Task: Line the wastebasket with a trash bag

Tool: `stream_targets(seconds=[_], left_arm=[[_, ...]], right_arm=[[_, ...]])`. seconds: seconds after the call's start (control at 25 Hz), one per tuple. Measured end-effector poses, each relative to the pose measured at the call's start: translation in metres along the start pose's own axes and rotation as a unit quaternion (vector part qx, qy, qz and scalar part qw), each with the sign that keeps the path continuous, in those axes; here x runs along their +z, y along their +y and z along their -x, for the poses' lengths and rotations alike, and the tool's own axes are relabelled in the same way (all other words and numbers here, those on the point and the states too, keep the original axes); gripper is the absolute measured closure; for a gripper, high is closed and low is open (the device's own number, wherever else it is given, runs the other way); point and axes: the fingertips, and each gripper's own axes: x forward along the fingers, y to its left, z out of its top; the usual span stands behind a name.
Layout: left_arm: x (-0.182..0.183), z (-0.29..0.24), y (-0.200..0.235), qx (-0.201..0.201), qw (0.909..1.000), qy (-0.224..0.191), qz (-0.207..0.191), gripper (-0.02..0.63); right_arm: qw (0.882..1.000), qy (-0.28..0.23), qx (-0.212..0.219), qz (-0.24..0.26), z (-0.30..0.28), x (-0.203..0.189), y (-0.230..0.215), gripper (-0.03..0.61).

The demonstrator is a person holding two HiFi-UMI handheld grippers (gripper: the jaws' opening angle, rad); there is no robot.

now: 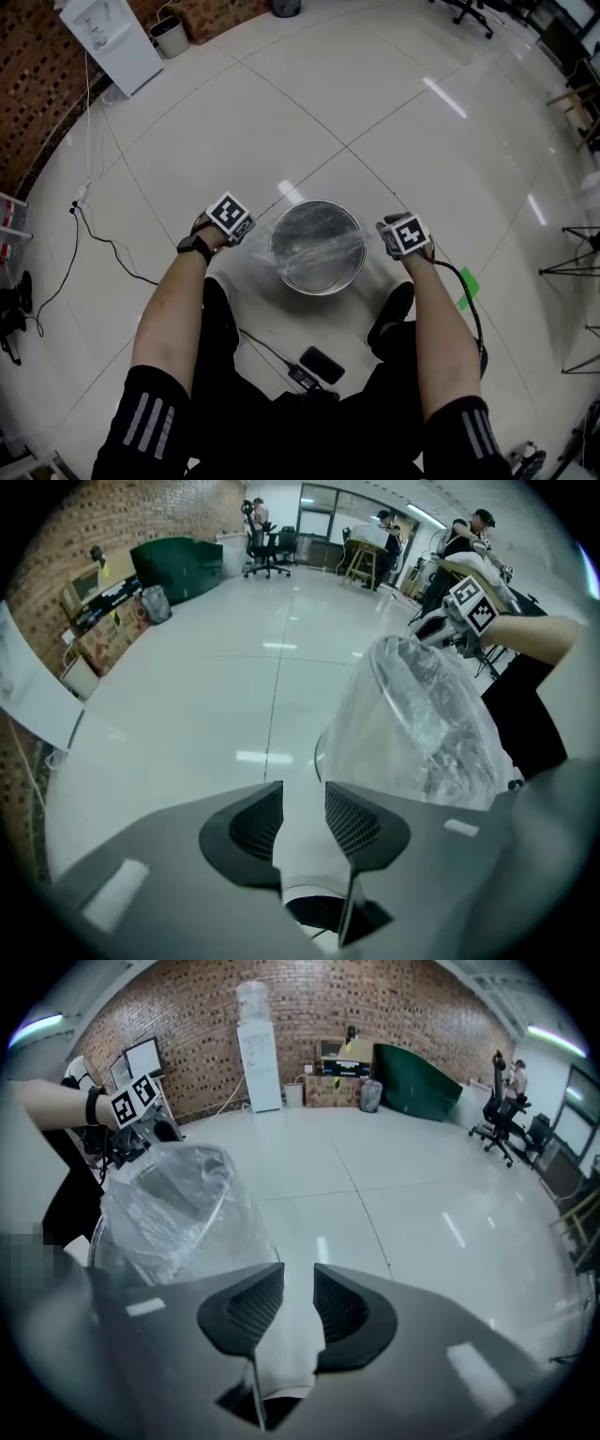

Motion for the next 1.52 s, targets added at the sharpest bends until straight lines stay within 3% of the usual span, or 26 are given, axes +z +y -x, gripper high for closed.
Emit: stream_targets(seconds=[0.08,0.24,0.4,0.48,0.64,1.0,1.2,1.4,1.52], left_arm=[[0.01,0.021,0.007,0.019,0.9992,-0.034,-0.009,0.479],[0.022,0.059,-0.017,0.012,0.9965,-0.061,-0.056,0.479],[0.013,0.077,-0.085,-0.038,0.9885,-0.033,-0.142,0.479],[0.003,0.081,-0.113,-0.044,0.9821,-0.011,-0.183,0.479],[-0.001,0.077,-0.138,-0.015,0.9713,-0.006,-0.237,0.479],[-0.003,0.043,-0.168,-0.027,0.9532,0.015,-0.301,0.486],[-0.005,0.032,-0.174,-0.035,0.944,0.024,-0.327,0.586],[-0.006,0.044,-0.186,-0.048,0.9386,0.012,-0.341,0.617],[-0.015,0.053,-0.199,-0.062,0.9345,0.009,-0.351,0.617]], right_arm=[[1.0,-0.018,0.009,0.024,0.02,0.011,0.004,0.466],[0.988,-0.057,0.052,0.134,0.059,0.037,0.032,0.466],[0.964,-0.023,0.098,0.246,0.084,0.026,0.068,0.461],[0.955,-0.01,0.11,0.277,0.089,0.02,0.081,0.448],[0.958,-0.016,0.134,0.254,0.082,0.02,0.097,0.437],[0.961,0.03,0.147,0.232,0.038,0.003,0.097,0.44],[0.956,0.028,0.176,0.233,0.039,0.0,0.103,0.564],[0.954,0.019,0.19,0.23,0.057,-0.003,0.108,0.568],[0.946,0.022,0.224,0.233,0.073,-0.014,0.123,0.568]])
